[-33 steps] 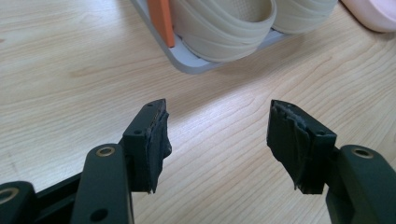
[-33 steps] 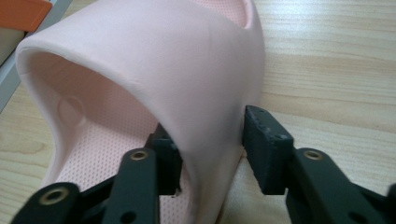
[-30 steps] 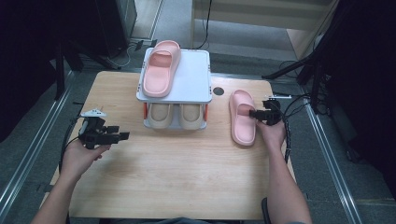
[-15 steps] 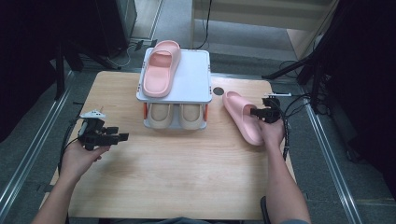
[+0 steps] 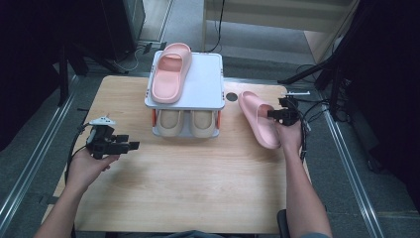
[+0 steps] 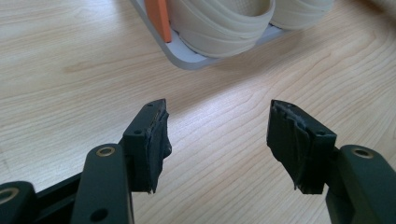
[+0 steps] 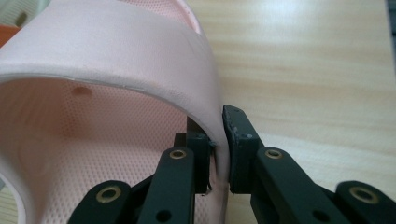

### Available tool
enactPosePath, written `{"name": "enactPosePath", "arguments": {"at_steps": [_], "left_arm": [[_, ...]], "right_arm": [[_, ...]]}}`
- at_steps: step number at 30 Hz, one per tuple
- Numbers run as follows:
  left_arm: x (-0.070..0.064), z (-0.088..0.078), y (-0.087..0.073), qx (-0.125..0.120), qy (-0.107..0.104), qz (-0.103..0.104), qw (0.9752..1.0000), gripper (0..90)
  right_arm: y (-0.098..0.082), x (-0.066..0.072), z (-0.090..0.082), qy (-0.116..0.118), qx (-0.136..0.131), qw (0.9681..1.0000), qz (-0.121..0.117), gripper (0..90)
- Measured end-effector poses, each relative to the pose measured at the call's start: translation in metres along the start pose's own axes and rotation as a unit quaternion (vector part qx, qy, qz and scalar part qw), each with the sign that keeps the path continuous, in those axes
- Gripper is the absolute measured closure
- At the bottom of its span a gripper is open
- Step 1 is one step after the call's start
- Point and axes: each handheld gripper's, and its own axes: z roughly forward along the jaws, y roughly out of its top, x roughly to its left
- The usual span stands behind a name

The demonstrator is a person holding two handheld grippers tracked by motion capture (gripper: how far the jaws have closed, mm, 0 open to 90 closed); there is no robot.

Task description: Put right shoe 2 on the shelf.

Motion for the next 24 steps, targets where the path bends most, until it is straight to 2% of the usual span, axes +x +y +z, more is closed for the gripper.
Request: {"name": "enactPosePath", "arguments": {"at_steps": [5, 8, 10, 17, 24], "left_arm": [[-0.002, 0.004, 0.003, 0.006, -0.003, 0.006, 1.0, 38.7], [-0.004, 0.006, 0.005, 0.008, -0.003, 0.012, 0.9999, 38.7], [-0.004, 0.007, 0.006, 0.01, -0.004, 0.012, 0.9999, 38.9], [-0.007, 0.014, 0.011, 0.019, -0.009, 0.019, 0.9996, 38.9], [-0.011, 0.018, 0.013, 0.022, -0.016, 0.025, 0.9993, 38.8]], "right_arm": [[0.012, 0.009, -0.01, -0.003, -0.005, 0.9999, -0.008, 82.9], [0.021, 0.014, -0.014, -0.001, 0.006, 1.0, -0.004, 82.8], [0.028, 0.018, -0.02, -0.005, -0.002, 0.9999, -0.01, 82.8], [0.059, 0.028, -0.043, 0.008, -0.005, 1.0, -0.002, 82.7], [0.09, 0.047, -0.066, -0.001, -0.018, 0.9994, -0.028, 82.7]]}}
